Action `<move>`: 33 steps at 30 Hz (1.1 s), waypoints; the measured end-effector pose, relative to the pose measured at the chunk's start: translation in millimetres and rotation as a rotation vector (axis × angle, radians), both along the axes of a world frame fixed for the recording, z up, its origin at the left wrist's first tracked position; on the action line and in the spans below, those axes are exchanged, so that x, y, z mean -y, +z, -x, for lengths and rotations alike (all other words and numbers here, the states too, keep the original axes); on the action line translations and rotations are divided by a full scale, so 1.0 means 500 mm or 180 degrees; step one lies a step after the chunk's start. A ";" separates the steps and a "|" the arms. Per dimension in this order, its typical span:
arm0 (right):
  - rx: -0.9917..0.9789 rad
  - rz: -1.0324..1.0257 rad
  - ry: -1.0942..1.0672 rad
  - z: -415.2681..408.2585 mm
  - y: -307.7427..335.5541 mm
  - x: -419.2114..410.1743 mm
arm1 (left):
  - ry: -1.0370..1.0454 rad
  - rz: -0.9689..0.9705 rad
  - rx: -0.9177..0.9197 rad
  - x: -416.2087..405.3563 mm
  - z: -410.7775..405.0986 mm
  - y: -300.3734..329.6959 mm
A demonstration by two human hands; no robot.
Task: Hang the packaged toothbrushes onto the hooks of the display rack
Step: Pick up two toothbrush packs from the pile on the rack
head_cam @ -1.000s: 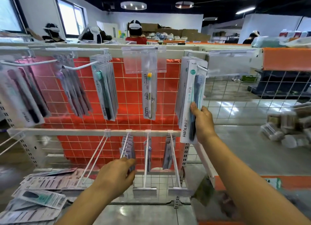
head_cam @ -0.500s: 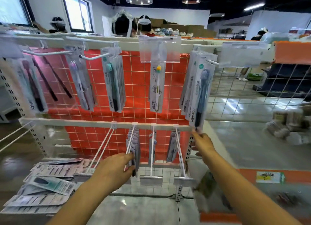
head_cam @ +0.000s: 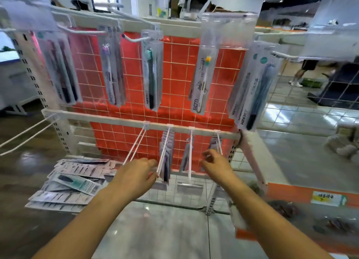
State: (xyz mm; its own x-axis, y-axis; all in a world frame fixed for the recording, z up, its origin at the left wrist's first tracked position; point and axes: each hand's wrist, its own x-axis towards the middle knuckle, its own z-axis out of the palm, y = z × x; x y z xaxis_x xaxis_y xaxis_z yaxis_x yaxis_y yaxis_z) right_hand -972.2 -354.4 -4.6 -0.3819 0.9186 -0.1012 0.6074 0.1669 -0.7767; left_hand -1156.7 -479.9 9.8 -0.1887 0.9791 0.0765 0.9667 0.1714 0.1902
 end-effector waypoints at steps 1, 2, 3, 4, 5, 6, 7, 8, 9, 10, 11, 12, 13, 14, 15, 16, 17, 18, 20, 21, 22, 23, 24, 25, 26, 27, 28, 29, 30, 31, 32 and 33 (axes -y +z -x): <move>0.0061 -0.0016 0.0091 0.012 -0.001 0.006 | 0.0026 -0.0001 0.0020 0.006 0.011 -0.005; 0.0121 -0.0055 0.0169 0.027 0.000 0.013 | 0.0068 0.0016 0.0026 0.012 0.023 -0.010; 0.0170 -0.0094 0.0237 0.042 0.002 0.021 | 0.0134 0.0043 0.0025 0.019 0.037 -0.014; 0.0200 -0.0092 0.0298 0.058 0.005 0.029 | 0.0215 0.0077 0.0035 0.027 0.050 -0.018; 0.0223 -0.0094 0.0348 0.074 0.009 0.038 | 0.0285 0.0099 0.0057 0.035 0.065 -0.022; 0.0269 -0.0116 0.0395 0.092 0.012 0.045 | 0.0332 0.0113 0.0090 0.043 0.080 -0.026; 0.0333 -0.0156 0.0439 0.110 0.012 0.049 | 0.0361 0.0117 0.0120 0.051 0.095 -0.031; 0.0373 -0.0198 0.0487 0.129 0.012 0.053 | 0.0387 0.0133 0.0150 0.060 0.111 -0.034; 0.0385 -0.0239 0.0542 0.148 0.012 0.058 | 0.0420 0.0143 0.0180 0.069 0.128 -0.037; 0.0397 -0.0262 0.0615 0.169 0.013 0.064 | 0.0467 0.0166 0.0212 0.078 0.145 -0.041; 0.0399 -0.0275 0.0693 0.190 0.014 0.071 | 0.0521 0.0183 0.0239 0.086 0.163 -0.044; 0.0400 -0.0298 0.0764 0.212 0.014 0.079 | 0.0585 0.0200 0.0267 0.094 0.181 -0.048; 0.0412 -0.0344 0.0823 0.234 0.014 0.086 | 0.0636 0.0219 0.0296 0.101 0.200 -0.052; 0.0415 -0.0369 0.0873 0.256 0.015 0.095 | 0.0677 0.0238 0.0329 0.110 0.219 -0.057; 0.0385 -0.0349 0.0907 0.278 0.017 0.104 | 0.0709 0.0259 0.0359 0.119 0.238 -0.062; 0.0356 -0.0303 0.0944 0.302 0.016 0.112 | 0.0736 0.0269 0.0382 0.130 0.258 -0.067; 0.0352 -0.0282 0.0979 0.325 0.013 0.118 | 0.0759 0.0250 0.0407 0.142 0.278 -0.073; 0.0381 -0.0305 0.1023 0.350 0.009 0.125 | 0.0787 0.0247 0.0443 0.155 0.298 -0.079; 0.0435 -0.0413 0.1136 0.397 0.002 0.142 | 0.0857 0.0253 0.0469 0.180 0.337 -0.093; 0.0420 -0.0459 0.1204 0.422 0.000 0.153 | 0.0893 0.0282 0.0474 0.193 0.358 -0.101; 0.0386 -0.0498 0.1277 0.451 -0.006 0.166 | 0.0946 0.0312 0.0502 0.209 0.382 -0.112; 0.0339 -0.0563 0.1309 0.465 -0.005 0.177 | 0.0966 0.0328 0.0512 0.217 0.395 -0.120; 0.0302 -0.0631 0.1363 0.485 -0.007 0.190 | 0.1011 0.0346 0.0533 0.229 0.413 -0.128; 0.0285 -0.0684 0.1438 0.510 -0.010 0.204 | 0.1065 0.0357 0.0561 0.244 0.434 -0.137; 0.0275 -0.0726 0.1506 0.534 -0.015 0.217 | 0.1102 0.0361 0.0574 0.258 0.452 -0.144; 0.0265 -0.0737 0.1568 0.557 -0.021 0.230 | 0.1127 0.0365 0.0578 0.271 0.470 -0.151; 0.0269 -0.0719 0.1628 0.580 -0.029 0.242 | 0.1152 0.0389 0.0610 0.284 0.488 -0.159; 0.0273 -0.0689 0.1687 0.601 -0.038 0.252 | 0.1181 0.0397 0.0660 0.295 0.505 -0.166; 0.0297 -0.0649 0.1745 0.622 -0.048 0.262 | 0.1224 0.0435 0.0722 0.306 0.523 -0.174; 0.0349 -0.0594 0.1803 0.641 -0.060 0.270 | 0.1271 0.0454 0.0770 0.316 0.539 -0.184; 0.0426 -0.0548 0.1856 0.659 -0.074 0.277 | 0.1322 0.0478 0.0805 0.326 0.555 -0.192; 0.0506 -0.0508 0.1893 0.676 -0.088 0.282 | 0.1347 0.0490 0.0825 0.335 0.569 -0.203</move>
